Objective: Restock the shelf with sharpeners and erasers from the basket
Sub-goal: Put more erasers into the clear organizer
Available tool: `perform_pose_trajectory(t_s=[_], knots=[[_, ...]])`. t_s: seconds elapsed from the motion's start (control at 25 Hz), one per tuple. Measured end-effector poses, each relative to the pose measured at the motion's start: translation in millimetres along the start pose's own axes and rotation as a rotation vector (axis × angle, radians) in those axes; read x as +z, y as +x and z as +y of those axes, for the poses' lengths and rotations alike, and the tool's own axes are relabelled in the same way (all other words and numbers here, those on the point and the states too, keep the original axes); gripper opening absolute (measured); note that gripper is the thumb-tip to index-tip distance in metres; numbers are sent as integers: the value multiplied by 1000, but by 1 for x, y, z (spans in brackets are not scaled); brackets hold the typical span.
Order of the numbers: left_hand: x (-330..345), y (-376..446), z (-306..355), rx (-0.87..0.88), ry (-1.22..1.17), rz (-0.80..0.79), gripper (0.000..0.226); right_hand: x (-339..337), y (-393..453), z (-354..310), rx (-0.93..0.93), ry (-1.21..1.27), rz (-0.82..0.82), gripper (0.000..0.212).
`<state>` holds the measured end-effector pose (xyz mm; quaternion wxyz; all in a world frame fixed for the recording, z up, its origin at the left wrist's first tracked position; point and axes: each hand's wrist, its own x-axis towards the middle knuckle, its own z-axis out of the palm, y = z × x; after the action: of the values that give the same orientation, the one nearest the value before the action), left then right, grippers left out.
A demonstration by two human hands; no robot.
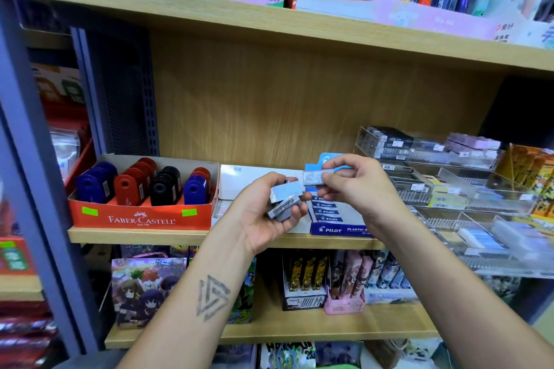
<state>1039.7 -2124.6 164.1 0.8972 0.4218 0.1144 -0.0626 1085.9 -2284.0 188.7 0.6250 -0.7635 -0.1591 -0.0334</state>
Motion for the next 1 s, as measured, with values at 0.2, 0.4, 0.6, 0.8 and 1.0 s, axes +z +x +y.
perform_pose_trajectory(t_s=[0.2,0.4,0.6,0.8,1.0], knots=[[-1,2,-1,-40,-54,-47,30,2,-2,-1,-7,212,-12,8],[0,0,-4,-27,-30,-73,21,4,-4,5,-10,170,-30,10],[1,0,-5,-38,96,-128,27,7,-4,9,-79,25,-50,10],[0,7,-10,-16,106,-41,41,9,-6,9,-109,-130,-131,11],[0,7,-11,-24,86,-20,47,11,-8,4,-154,-251,-246,5]])
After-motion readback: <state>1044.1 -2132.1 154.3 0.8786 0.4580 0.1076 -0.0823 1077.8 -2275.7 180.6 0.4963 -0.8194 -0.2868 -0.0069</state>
